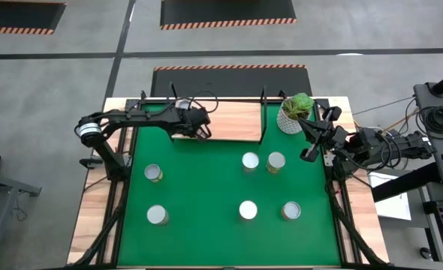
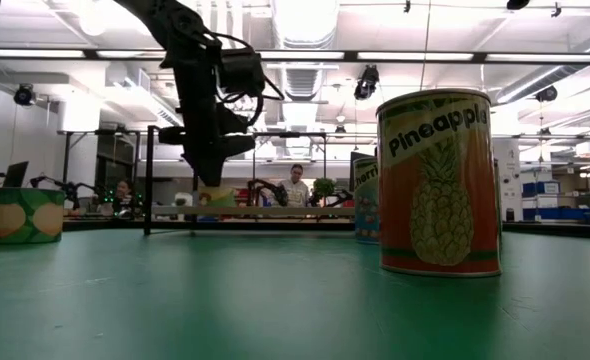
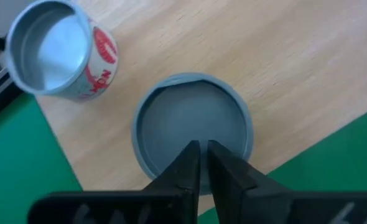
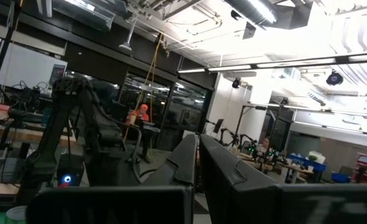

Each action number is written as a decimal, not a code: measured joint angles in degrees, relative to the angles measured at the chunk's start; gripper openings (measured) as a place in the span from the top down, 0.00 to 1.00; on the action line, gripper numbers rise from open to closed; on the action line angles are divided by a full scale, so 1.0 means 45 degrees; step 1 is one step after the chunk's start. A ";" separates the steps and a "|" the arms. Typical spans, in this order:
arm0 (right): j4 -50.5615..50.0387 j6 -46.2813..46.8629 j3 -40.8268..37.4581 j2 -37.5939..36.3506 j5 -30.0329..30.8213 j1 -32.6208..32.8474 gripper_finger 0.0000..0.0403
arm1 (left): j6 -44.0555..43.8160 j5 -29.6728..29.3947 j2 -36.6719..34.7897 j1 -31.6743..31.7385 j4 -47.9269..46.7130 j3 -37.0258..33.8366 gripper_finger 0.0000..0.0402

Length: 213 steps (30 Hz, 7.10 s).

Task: Pick and place cans onto a shelf
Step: Put the canned mushroom good on the shelf

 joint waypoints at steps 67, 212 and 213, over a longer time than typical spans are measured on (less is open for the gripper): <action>-0.0166 -0.0146 0.0005 0.0000 0.0007 0.0002 0.97 | -0.2215 -0.3207 0.2603 -0.1447 -0.2721 0.1725 1.00; -0.0737 0.0228 0.0398 0.0253 0.1004 0.0005 0.97 | -0.1398 -0.2311 0.0636 -0.0481 -0.4095 0.0471 1.00; -0.0737 0.0223 0.0398 0.0253 0.1003 0.0005 0.97 | -0.1415 -0.2302 0.0636 -0.0498 -0.4104 0.0473 1.00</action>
